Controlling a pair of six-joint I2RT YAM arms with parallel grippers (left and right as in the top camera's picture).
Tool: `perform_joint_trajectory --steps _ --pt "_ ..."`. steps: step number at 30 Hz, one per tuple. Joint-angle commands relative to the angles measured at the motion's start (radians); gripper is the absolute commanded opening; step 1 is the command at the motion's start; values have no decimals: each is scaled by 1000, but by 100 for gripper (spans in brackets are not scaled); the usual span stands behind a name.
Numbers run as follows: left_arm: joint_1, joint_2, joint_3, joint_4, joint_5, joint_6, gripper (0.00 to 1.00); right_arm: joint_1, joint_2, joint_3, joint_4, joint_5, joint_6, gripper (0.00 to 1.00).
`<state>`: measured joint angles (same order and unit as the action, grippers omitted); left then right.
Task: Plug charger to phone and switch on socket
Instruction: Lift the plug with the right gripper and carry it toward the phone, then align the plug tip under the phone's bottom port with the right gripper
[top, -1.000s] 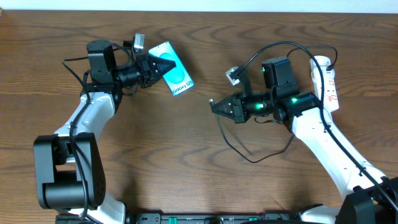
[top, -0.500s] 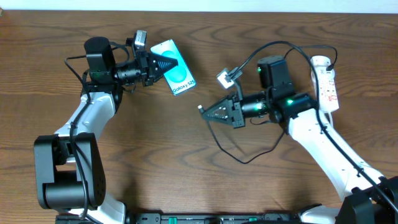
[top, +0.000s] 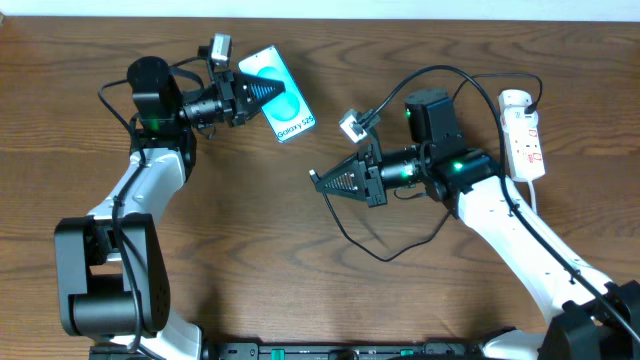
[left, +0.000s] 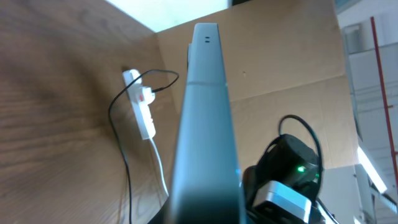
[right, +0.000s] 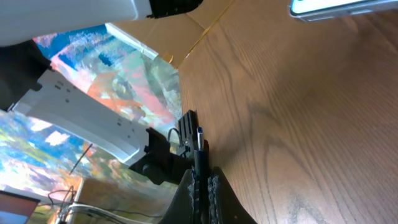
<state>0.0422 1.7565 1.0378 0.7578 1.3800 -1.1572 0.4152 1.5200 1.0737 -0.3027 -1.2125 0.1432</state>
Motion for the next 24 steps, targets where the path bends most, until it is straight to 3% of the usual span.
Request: perform_joint_trajectory --steps 1,8,16,24 --pt "0 -10 7 69 -21 -92 7 -14 45 15 29 -16 49 1" --pt "2 -10 7 79 -32 -94 7 -50 135 15 216 -164 156 1" --pt "21 -10 8 92 -56 -94 7 -64 162 16 442 -156 332 1" --pt "20 -10 7 95 -91 -94 8 -85 168 16 494 -106 472 1"
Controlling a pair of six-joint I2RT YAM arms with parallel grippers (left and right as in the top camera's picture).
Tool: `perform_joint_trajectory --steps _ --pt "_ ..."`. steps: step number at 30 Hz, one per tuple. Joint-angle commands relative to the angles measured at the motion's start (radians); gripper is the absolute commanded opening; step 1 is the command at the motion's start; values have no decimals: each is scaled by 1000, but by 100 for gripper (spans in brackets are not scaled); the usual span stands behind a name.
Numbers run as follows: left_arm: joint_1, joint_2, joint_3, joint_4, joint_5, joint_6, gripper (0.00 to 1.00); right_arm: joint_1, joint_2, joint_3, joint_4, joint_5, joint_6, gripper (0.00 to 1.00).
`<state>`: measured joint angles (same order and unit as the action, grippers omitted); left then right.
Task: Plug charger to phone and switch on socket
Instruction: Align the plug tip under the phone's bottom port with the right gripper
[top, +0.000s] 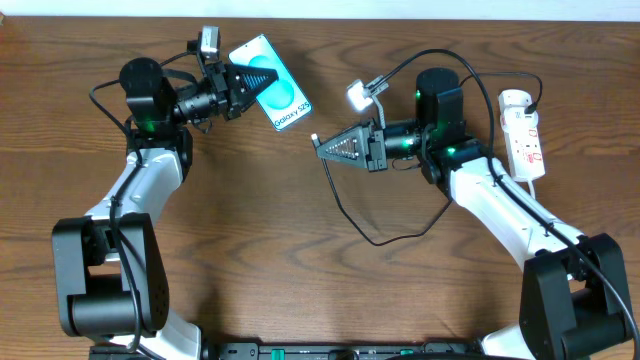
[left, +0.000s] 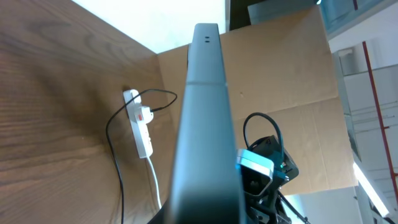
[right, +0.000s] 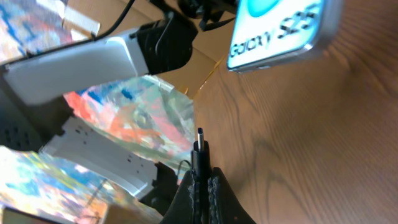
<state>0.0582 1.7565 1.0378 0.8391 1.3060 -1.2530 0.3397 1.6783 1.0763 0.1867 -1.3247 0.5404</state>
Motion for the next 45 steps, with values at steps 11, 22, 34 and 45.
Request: perform_joint_trajectory --steps 11,22,34,45 --pt "1 -10 7 46 -16 -22 7 -9 10 13 68 6 76 1" --pt "-45 -10 8 76 -19 -43 7 13 14 6 75 11 39 1" --pt "-45 -10 8 163 -15 -114 7 20 80 6 116 1 50 1" --pt "-22 -10 8 161 27 -98 7 22 80 6 128 -7 50 1"
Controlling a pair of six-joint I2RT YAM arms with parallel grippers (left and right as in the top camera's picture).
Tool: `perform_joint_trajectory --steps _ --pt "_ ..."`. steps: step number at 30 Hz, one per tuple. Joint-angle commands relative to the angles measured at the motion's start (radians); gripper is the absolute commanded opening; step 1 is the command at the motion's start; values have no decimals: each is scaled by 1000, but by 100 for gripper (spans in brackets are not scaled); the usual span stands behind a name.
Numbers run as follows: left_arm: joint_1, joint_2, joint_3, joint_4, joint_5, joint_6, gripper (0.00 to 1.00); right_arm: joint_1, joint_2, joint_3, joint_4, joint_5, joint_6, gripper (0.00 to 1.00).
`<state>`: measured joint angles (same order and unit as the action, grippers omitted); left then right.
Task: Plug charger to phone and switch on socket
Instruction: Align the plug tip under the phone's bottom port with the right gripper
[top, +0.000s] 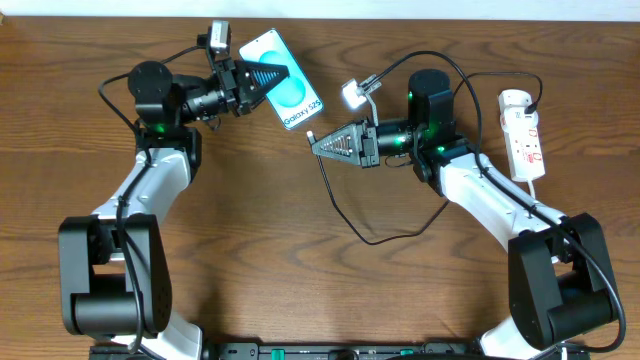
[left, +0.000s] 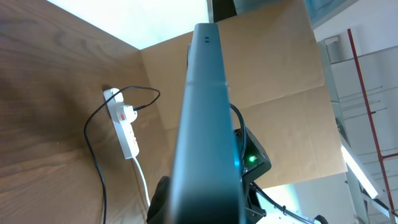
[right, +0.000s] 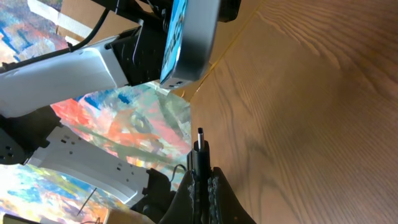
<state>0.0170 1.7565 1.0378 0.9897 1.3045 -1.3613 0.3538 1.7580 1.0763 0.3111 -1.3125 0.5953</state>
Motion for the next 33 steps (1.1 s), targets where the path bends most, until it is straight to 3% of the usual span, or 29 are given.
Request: perform_joint_trajectory --steps 1,33 --pt "24 -10 8 10 35 10 7 8 0 6 4 -23 -5 1" --pt "18 -10 7 7 74 25 7 39 0 6 98 -21 54 1"
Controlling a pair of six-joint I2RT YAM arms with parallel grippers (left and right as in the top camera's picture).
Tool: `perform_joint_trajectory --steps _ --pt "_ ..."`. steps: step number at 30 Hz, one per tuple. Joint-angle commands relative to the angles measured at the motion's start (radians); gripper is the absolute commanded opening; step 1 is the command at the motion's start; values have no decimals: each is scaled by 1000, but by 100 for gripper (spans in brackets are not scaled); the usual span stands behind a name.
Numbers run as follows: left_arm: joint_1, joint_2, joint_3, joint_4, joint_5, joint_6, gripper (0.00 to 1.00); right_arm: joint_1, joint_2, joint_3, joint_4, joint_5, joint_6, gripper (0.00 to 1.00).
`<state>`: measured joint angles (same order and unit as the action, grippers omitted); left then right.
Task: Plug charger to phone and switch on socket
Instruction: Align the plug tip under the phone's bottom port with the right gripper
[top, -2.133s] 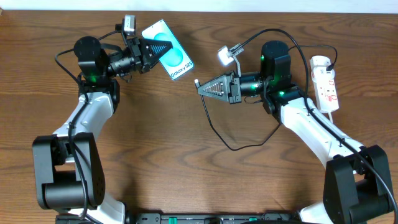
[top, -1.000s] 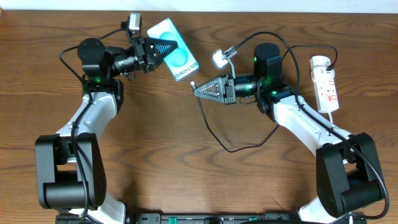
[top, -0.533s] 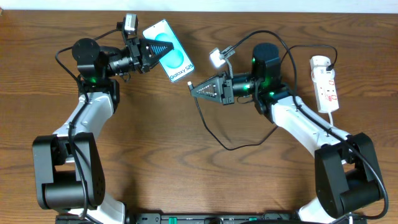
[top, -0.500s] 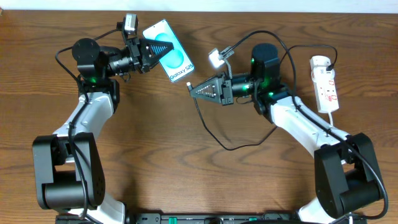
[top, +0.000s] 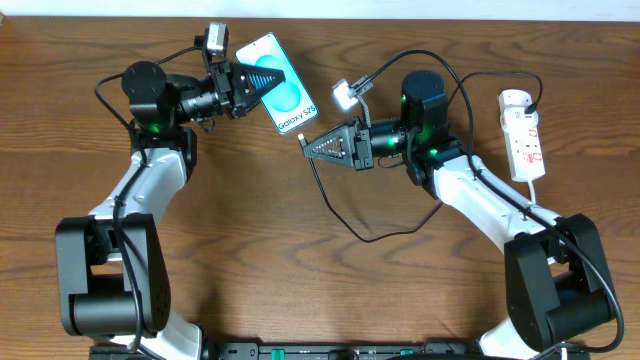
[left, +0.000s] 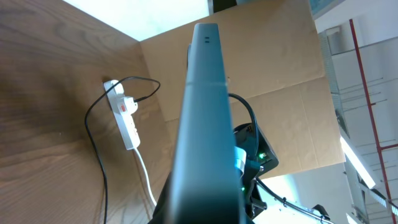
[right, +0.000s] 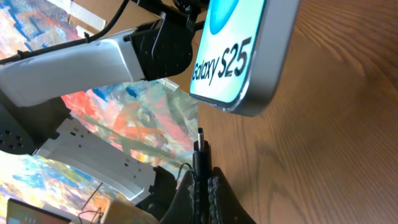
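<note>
A phone (top: 277, 93) with a blue "Galaxy S25" screen is held off the table at the back left, and my left gripper (top: 243, 88) is shut on it. In the left wrist view the phone (left: 206, 118) stands edge-on, filling the middle. My right gripper (top: 312, 148) is shut on the black charger plug (right: 199, 157), whose metal tip points up just below the phone's bottom edge (right: 249, 59). Plug and phone are a little apart. The white socket strip (top: 523, 134) lies at the far right with a black cable plugged in.
The black charger cable (top: 365, 230) loops over the table between the right gripper and the socket strip. The socket strip (left: 124, 119) also shows in the left wrist view, with cardboard walls behind. The wooden table (top: 250, 260) stretches in front.
My right gripper with the plug has moved a little left, closer to the phone's bottom edge. The left gripper has turned the phone, so its screen faces the right wrist camera more.
At first my left gripper held the phone at the back left and my right gripper held the plug lower, mid-table. Then the right gripper was further back, level with the phone. It has since come leftward until the plug tip sits just below the phone's bottom edge.
</note>
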<state>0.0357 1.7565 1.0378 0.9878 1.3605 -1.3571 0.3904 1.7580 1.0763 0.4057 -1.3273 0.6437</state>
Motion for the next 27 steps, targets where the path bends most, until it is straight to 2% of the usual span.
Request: perform_joint_trajectory --steps 1,27 --pt "-1 -10 8 9 18 21 7 2 0 6 6 -7 6 1" --pt "-1 -10 7 9 24 28 7 -18 0 6 25 2 6 1"
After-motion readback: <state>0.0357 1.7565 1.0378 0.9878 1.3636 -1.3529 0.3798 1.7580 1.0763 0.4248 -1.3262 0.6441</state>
